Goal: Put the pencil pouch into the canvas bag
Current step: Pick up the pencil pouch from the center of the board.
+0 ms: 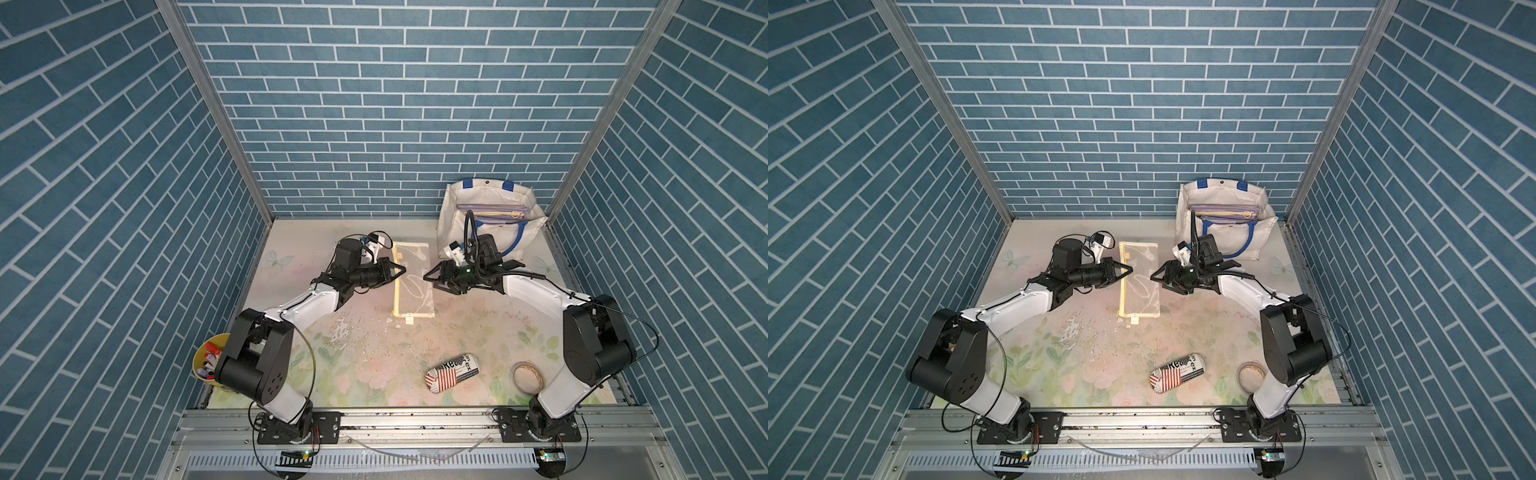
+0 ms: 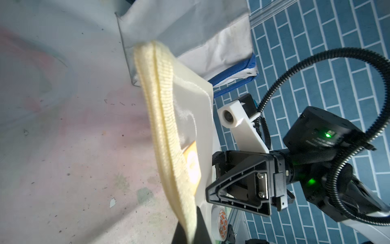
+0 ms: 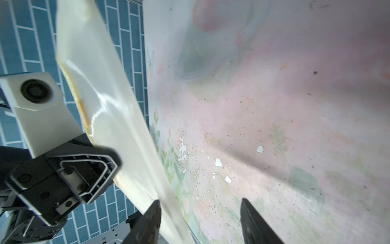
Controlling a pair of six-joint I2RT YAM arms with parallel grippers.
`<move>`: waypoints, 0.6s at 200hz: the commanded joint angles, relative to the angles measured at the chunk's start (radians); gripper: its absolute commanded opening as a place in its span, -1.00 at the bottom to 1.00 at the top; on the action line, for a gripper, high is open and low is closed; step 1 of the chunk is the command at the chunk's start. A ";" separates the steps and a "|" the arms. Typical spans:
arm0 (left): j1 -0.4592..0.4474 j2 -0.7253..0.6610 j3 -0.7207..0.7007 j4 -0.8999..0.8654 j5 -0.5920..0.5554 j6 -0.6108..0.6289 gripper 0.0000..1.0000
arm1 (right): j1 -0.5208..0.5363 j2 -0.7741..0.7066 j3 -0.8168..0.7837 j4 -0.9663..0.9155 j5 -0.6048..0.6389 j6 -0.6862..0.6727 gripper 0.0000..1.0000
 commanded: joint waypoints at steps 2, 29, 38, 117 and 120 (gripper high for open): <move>0.006 -0.022 -0.006 0.006 0.044 0.033 -1.00 | 0.000 -0.011 0.065 0.084 -0.127 -0.002 0.20; 0.006 -0.025 0.007 0.002 0.051 0.039 -1.00 | -0.001 0.003 0.077 0.100 -0.174 0.002 0.20; 0.006 -0.025 0.010 0.005 0.056 0.038 -1.00 | 0.001 0.006 0.077 0.117 -0.188 0.013 0.20; 0.005 -0.020 0.037 0.008 0.058 0.031 -1.00 | 0.005 -0.001 0.082 0.169 -0.235 0.029 -0.55; 0.005 -0.020 0.038 0.008 0.057 0.031 -1.00 | 0.006 -0.002 0.082 0.168 -0.235 0.028 -0.58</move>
